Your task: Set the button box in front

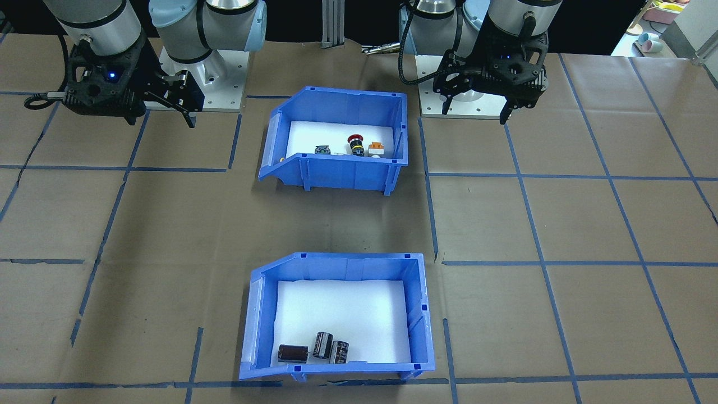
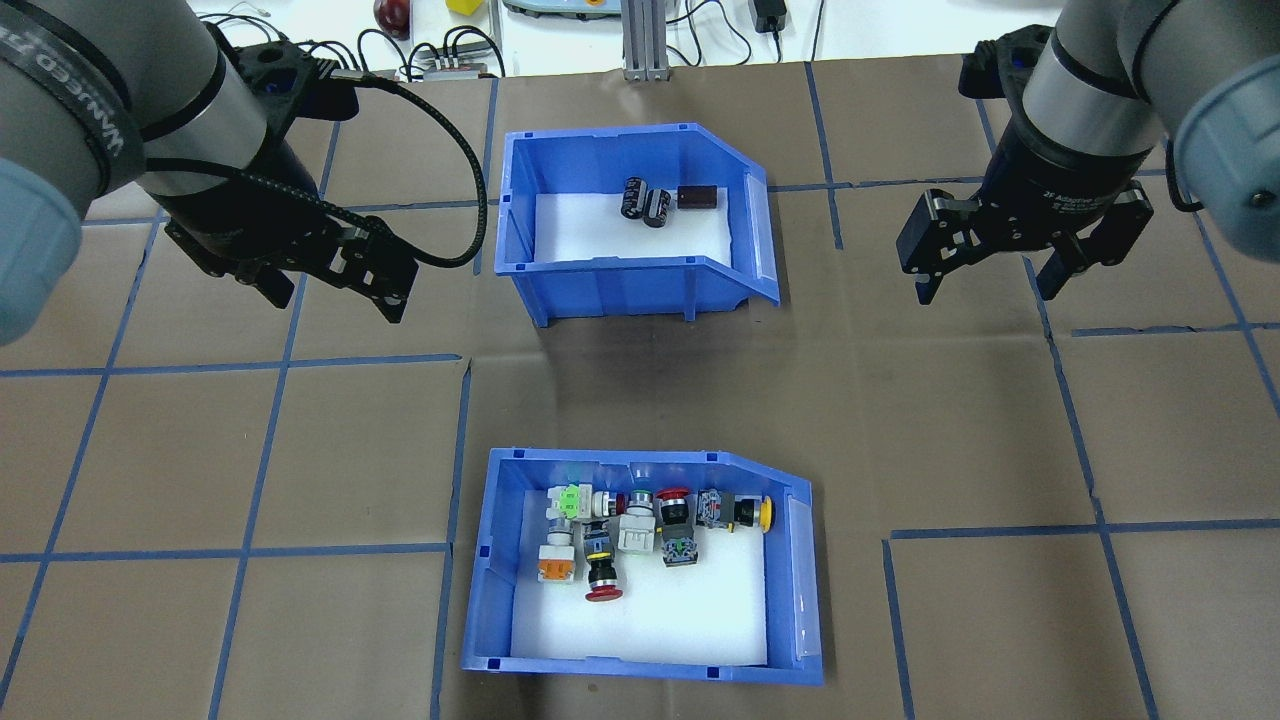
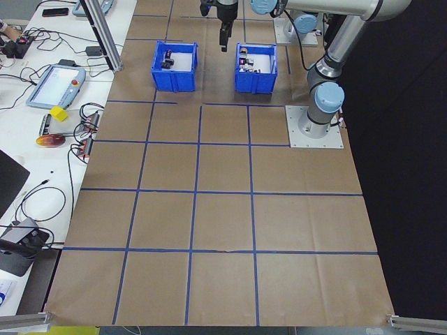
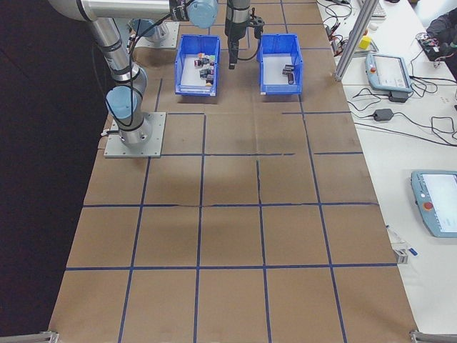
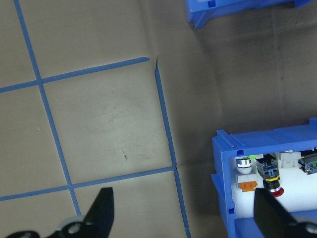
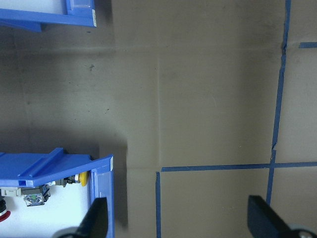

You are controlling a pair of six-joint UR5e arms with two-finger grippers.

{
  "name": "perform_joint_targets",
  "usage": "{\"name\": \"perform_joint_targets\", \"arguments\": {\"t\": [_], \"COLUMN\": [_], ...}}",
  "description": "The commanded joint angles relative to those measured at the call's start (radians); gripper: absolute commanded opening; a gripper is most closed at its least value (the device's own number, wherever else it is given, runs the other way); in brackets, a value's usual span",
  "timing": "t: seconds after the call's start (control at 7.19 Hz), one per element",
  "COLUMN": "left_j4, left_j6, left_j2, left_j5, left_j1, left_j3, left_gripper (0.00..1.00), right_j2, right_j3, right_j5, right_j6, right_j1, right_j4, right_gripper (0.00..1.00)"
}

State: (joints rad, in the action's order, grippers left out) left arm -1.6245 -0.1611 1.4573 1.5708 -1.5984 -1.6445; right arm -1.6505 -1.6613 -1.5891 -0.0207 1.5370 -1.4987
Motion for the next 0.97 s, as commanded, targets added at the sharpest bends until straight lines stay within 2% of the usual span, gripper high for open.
{"name": "perform_joint_targets", "arguments": {"t": [0.0, 0.56, 0.7, 0.83], "left_j4": [0.0, -0.032, -0.032, -0.041], "left_j6": [0.0, 0.02, 0.064, 0.203], "left_j2": [0.0, -0.006, -0.02, -0.021], "left_j5": [0.0, 0.009, 0.009, 0.009], "left_j1": [0.0, -0.002, 0.0, 0.0], "left_j3": [0.0, 0.003, -0.003, -0.005], "left_gripper": [0.99, 0.99, 0.99, 0.99], "right_j2": [0.0, 0.006, 0.008, 0.008], "right_j3": [0.0, 0.0, 0.002, 0.012], "right_j5": [-0.002, 0.003, 0.0, -0.014], "right_j6": [-0.004, -0.002, -0.004, -0.004], "right_j1": [-0.002, -0.002, -0.002, -0.002], "right_j4": [0.0, -0.009, -0.026, -0.029], "right_gripper": [1.0, 1.0, 1.0, 1.0]}}
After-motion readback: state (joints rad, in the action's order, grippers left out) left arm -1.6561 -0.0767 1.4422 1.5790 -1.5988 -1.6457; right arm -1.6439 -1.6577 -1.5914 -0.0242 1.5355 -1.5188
